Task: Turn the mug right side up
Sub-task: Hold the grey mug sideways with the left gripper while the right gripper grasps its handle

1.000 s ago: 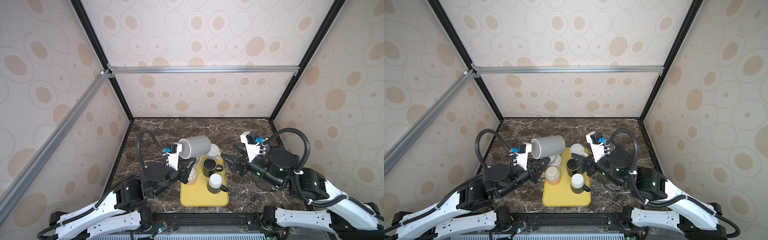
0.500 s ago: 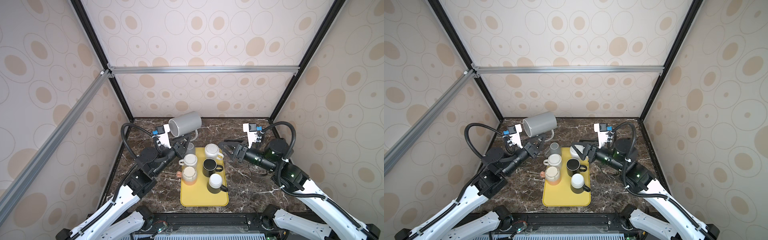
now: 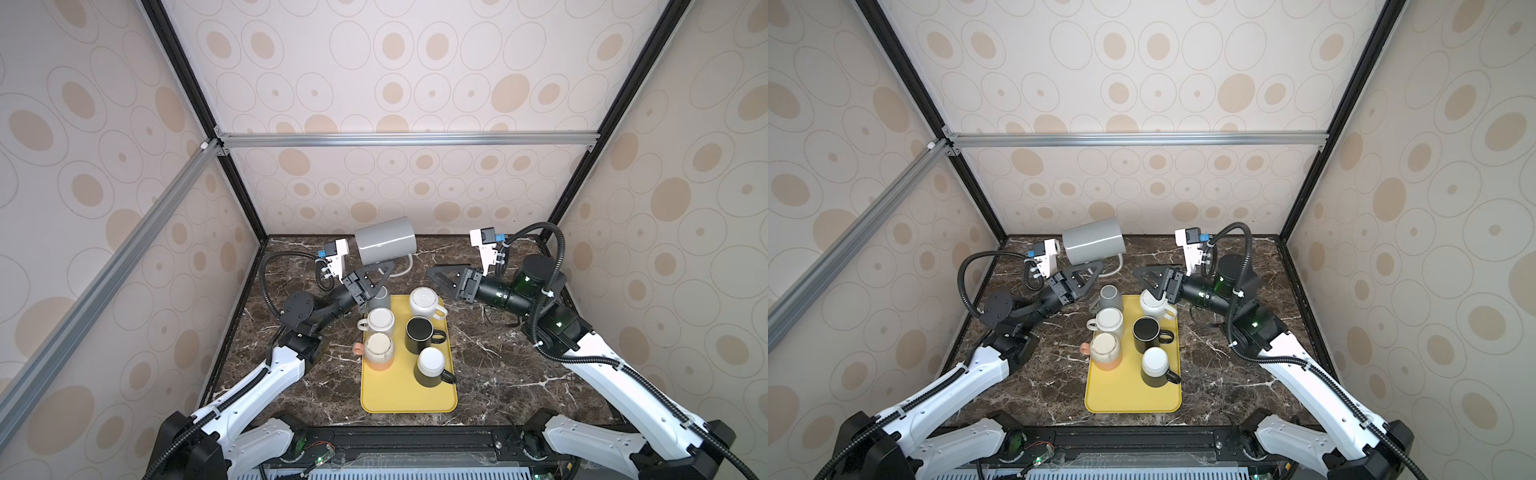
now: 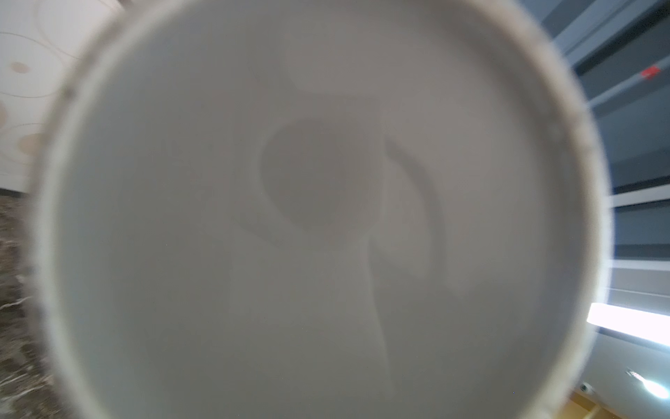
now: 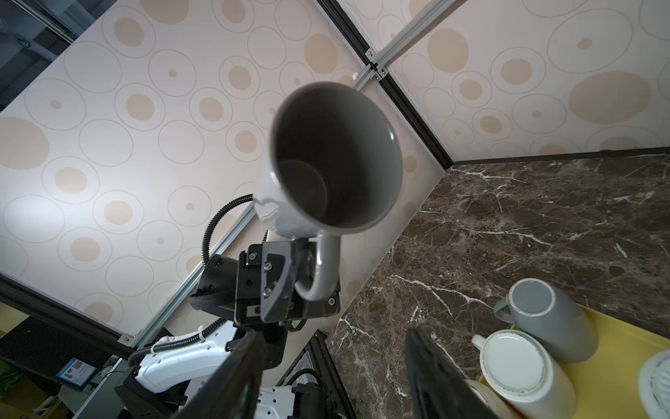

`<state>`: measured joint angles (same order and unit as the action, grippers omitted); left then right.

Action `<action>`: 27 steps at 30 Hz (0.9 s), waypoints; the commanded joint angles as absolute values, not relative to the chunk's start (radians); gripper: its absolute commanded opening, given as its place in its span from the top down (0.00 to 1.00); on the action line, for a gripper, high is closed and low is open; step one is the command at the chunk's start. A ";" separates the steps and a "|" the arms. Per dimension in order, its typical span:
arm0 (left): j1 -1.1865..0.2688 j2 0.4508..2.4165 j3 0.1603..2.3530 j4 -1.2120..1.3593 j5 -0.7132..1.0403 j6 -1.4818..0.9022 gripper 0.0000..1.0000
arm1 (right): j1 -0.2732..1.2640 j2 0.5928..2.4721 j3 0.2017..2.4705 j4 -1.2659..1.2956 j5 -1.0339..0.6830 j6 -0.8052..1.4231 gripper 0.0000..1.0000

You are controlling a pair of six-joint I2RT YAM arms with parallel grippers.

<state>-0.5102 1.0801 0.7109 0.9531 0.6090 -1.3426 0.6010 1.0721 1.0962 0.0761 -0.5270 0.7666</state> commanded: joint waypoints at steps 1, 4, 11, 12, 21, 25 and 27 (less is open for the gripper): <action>-0.505 1.079 0.736 1.236 0.690 -1.415 1.00 | 0.594 1.095 1.131 0.128 -0.566 0.787 0.36; -0.505 1.093 0.737 1.240 0.703 -1.407 1.00 | 0.594 1.104 1.141 0.148 -0.583 0.790 0.37; -0.505 1.149 0.747 1.298 0.722 -1.429 1.00 | 0.595 1.110 1.161 0.143 -0.615 0.778 0.38; -0.505 1.157 0.747 1.315 0.727 -1.438 1.00 | 0.594 1.112 1.165 0.139 -0.616 0.774 0.38; -0.504 1.177 0.743 1.358 0.735 -1.460 1.00 | 0.594 1.165 1.192 0.142 -0.641 0.765 0.39; -0.505 1.172 0.737 1.358 0.737 -1.457 1.00 | 0.594 1.185 1.207 0.141 -0.642 0.762 0.43; -0.504 1.173 0.732 1.355 0.736 -1.457 1.00 | 0.594 1.195 1.216 0.141 -0.648 0.763 0.43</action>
<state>-0.5102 1.2007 0.7109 1.2114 0.7288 -1.4483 0.5991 1.1904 1.1805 0.1165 -0.6296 0.7685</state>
